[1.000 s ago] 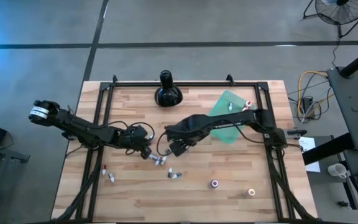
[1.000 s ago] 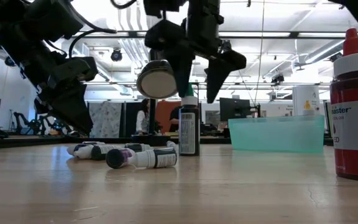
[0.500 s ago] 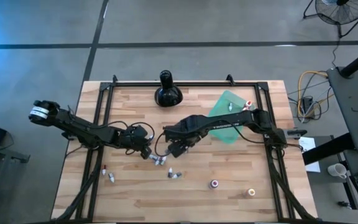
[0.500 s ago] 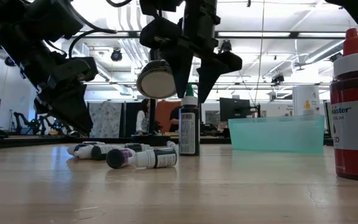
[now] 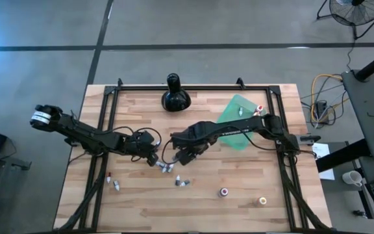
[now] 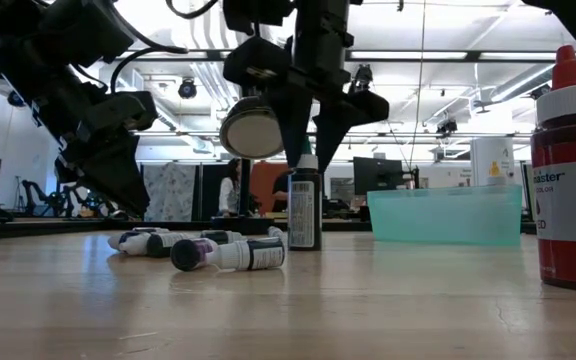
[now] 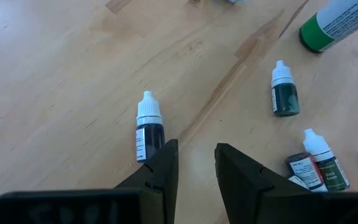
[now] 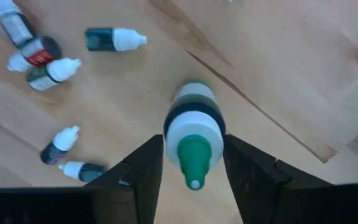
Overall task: Pick & Place food coloring
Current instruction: Put the large green food coloring bottle into the green bin
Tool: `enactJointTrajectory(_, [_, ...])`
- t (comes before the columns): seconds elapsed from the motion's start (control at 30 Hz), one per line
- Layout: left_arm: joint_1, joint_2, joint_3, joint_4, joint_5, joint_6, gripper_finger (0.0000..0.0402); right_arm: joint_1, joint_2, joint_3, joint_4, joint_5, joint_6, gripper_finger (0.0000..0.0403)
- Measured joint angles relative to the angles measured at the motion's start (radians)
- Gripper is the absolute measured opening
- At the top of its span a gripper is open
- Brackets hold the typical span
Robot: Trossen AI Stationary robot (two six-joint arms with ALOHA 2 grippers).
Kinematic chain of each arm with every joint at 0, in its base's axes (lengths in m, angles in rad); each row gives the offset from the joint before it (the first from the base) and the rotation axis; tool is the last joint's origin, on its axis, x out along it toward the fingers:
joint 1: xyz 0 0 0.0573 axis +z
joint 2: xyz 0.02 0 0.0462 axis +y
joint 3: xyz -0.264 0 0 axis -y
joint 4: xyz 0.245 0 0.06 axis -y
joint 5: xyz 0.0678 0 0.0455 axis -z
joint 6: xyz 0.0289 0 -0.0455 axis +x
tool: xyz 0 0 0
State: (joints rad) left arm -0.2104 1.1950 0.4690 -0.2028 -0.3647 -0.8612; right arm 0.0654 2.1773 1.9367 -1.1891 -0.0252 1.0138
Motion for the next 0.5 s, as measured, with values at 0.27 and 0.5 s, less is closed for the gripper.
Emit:
enactJointTrajectory(0.27, [0.000, 0.000, 0.000, 0.000, 0.000, 0.002, 0.0080, -0.001, 0.000, 0.021, 0.002, 0.024, 0.000, 0.0175])
enactJointTrajectory(0.5, [0.000, 0.000, 0.000, 0.000, 0.000, 0.003, 0.0080, -0.001, 0.000, 0.010, -0.001, 0.009, 0.000, 0.0153])
